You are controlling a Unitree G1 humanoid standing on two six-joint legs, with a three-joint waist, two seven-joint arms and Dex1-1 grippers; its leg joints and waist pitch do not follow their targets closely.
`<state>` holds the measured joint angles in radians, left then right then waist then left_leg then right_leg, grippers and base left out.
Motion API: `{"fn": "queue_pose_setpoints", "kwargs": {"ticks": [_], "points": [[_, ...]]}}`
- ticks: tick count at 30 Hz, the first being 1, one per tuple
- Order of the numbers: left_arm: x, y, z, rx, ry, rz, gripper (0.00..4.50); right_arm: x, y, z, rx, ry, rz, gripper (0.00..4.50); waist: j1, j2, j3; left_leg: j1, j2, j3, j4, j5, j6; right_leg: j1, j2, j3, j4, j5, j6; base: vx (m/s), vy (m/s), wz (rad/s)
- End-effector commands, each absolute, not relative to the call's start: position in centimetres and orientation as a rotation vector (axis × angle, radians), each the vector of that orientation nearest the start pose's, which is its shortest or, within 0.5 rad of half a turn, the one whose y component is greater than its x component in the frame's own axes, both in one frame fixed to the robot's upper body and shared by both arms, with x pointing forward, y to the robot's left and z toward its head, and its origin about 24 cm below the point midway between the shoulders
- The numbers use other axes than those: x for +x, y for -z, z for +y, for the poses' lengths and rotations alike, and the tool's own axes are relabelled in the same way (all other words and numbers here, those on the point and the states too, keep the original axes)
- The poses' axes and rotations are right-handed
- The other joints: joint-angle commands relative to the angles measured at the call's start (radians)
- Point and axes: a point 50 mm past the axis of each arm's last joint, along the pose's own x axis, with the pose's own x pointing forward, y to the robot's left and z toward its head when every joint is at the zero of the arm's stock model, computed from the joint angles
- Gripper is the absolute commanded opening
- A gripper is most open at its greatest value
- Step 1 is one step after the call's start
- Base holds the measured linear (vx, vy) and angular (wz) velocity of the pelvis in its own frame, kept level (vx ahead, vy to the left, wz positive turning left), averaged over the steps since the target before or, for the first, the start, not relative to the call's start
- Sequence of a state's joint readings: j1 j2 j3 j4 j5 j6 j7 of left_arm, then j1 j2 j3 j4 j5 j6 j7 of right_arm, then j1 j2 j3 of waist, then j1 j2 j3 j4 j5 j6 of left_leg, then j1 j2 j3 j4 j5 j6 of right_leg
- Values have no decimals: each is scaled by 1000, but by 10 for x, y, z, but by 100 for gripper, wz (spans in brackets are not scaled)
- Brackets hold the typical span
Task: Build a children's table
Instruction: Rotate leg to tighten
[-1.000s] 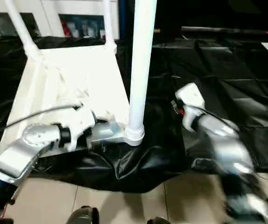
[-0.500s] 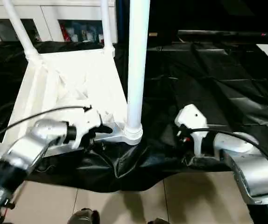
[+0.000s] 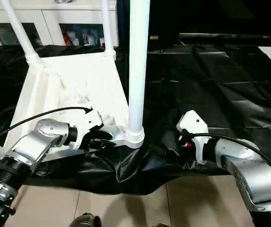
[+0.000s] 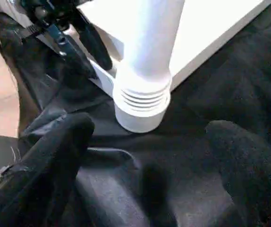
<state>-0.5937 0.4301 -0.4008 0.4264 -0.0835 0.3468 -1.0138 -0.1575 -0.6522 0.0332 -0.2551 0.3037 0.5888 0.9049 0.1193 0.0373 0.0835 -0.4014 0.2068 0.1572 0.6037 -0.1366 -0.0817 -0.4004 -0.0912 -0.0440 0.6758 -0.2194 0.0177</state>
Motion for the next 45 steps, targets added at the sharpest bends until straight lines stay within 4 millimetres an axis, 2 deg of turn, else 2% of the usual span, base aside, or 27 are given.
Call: {"fn": "queue_pose_setpoints", "kwargs": {"ticks": [1, 3, 6, 9, 12, 13, 16, 18, 20, 21, 24, 25, 26, 27, 28, 30, 31, 32, 34, 36, 37, 39, 41, 45], "points": [[314, -57, 132, 387, 1169, 552, 106, 250, -106, -193, -263, -954, 373, 450, 8, -21, -75, 19, 4, 2, -68, -311, -6, 38, -40, 30, -126, -375, -146, 0, 0, 0], [313, -57, 132, 385, 1168, 553, 73, 250, -106, -193, -263, -953, 373, 450, 8, -18, -75, 21, 4, 3, -67, -316, -5, 33, -40, 31, -128, -383, -147, 0, 0, 0], [312, -57, 131, 375, 1148, 560, 59, 251, -107, -192, -263, -950, 371, 450, 10, -20, -76, 20, 5, 2, -68, -307, -5, 36, -40, 31, -125, -363, -151, 0, 0, 0], [312, -58, 131, 371, 1135, 556, 20, 251, -106, -191, -261, -949, 370, 450, 12, -19, -76, 19, 4, 3, -68, -308, -4, 35, -39, 31, -126, -365, -148, 0, 0, 0], [313, -62, 127, 351, 1098, 525, 9, 251, -105, -189, -238, -936, 361, 450, 11, -20, -77, 16, 5, 3, -68, -296, -5, 36, -40, 31, -124, -348, -148, 0, 0, 0], [314, -64, 126, 345, 1078, 511, 4, 252, -104, -188, -228, -929, 356, 420, 9, -20, -77, 16, 4, 3, -68, -298, -5, 36, -38, 30, -123, -342, -151, 0, 0, 0], [317, -67, 125, 362, 1038, 487, 0, 255, -103, -186, -213, -903, 342, 401, 5, -21, -79, 13, 3, 2, -68, -284, -4, 39, -36, 29, -122, -308, -154, 0, 0, 0], [319, -68, 125, 356, 1003, 477, 0, 258, -103, -186, -204, -872, 326, 375, -4, -20, -85, 7, 1, 2, -69, -238, 3, 47, -33, 25, -115, -221, -165, 0, 0, 0], [320, -69, 123, 337, 980, 470, 0, 264, -102, -186, -172, -819, 312, 364, -8, -22, -84, 7, -1, 4, -68, -228, 6, 46, -32, 25, -115, -207, -171, 0, 0, 0], [321, -70, 120, 323, 967, 455, 0, 272, -101, -185, -147, -772, 298, 355, -16, -23, -84, 8, -4, 5, -67, -236, 6, 44, -33, 23, -118, -228, -177, 0, 0, 0], [322, -72, 115, 315, 965, 436, 0, 280, -99, -181, -122, -742, 278, 324, -18, -22, -82, 12, -1, 8, -66, -234, 11, 40, -33, 26, -121, -223, -182, 0, 0, 0], [321, -72, 114, 324, 977, 428, 0, 286, -99, -179, -120, -724, 263, 324, -20, -27, -80, 13, 0, 10, -67, -229, 15, 39, -32, 27, -121, -213, -182, 0, 0, 0], [321, -74, 112, 344, 992, 408, 0, 290, -99, -178, -119, -710, 254, 324, -22, -25, -83, 9, -2, 9, -67, -210, 19, 42, -32, 25, -117, -189, -188, 0, 0, 0], [319, -74, 110, 354, 1027, 388, 0, 294, -99, -176, -94, -703, 250, 347, -22, -26, -81, 12, -1, 10, -67, -210, 23, 40, -32, 26, -118, -184, -189, 0, 0, 0], [318, -74, 109, 351, 1047, 388, 0, 297, -99, -175, -63, -710, 251, 347, -24, -29, -79, 12, -1, 12, -68, -210, 26, 40, -31, 27, -120, -184, -190, 0, 0, 0], [317, -74, 109, 368, 1063, 376, 0, 297, -99, -173, -50, -728, 253, 359, -21, -26, -80, 13, 1, 12, -68, -198, 33, 42, -31, 28, -117, -162, -190, 0, 0, 0], [316, -73, 109, 376, 1086, 381, 0, 298, -97, -170, -57, -759, 258, 369, -21, -30, -80, 13, 1, 13, -69, -194, 35, 42, -31, 28, -117, -156, -189, 0, 0, 0], [315, -72, 109, 386, 1099, 384, 0, 299, -95, -168, -69, -778, 259, 381, -19, -29, -81, 13, 2, 13, -67, -190, 40, 42, -33, 27, -115, -147, -194, 0, 0, 0], [312, -72, 108, 375, 1138, 386, 0, 304, -92, -166, -93, -776, 268, 398, -19, -28, -79, 13, 2, 14, -68, -188, 39, 40, -33, 27, -116, -151, -194, 0, 0, 0], [308, -73, 106, 387, 1204, 385, 0, 310, -89, -164, -135, -786, 277, 413, -18, -33, -76, 16, 3, 16, -69, -196, 39, 36, -35, 28, -119, -175, -197, 0, 0, 0], [308, -73, 106, 389, 1217, 389, 0, 311, -89, -164, -145, -789, 279, 425, -18, -31, -75, 16, 3, 17, -71, -200, 35, 37, -34, 28, -119, -183, -198, 0, 0, 0], [306, -72, 105, 408, 1249, 399, 0, 313, -88, -160, -165, -831, 282, 442, -15, -32, -72, 19, 6, 17, -73, -223, 32, 36, -36, 30, -121, -207, -187, 0, 0, 0], [306, -72, 105, 414, 1255, 400, 0, 313, -87, -159, -170, -841, 284, 447, -16, -30, -72, 17, 6, 16, -75, -218, 29, 37, -34, 29, -120, -198, -184, 0, 0, 0], [308, -69, 105, 453, 1283, 422, 0, 318, -83, -144, -275, -945, 285, 447, -24, -34, -70, 18, 5, 16, -79, -246, 17, 36, -34, 29, -121, -197, -188, 0, 0, 0]]}}
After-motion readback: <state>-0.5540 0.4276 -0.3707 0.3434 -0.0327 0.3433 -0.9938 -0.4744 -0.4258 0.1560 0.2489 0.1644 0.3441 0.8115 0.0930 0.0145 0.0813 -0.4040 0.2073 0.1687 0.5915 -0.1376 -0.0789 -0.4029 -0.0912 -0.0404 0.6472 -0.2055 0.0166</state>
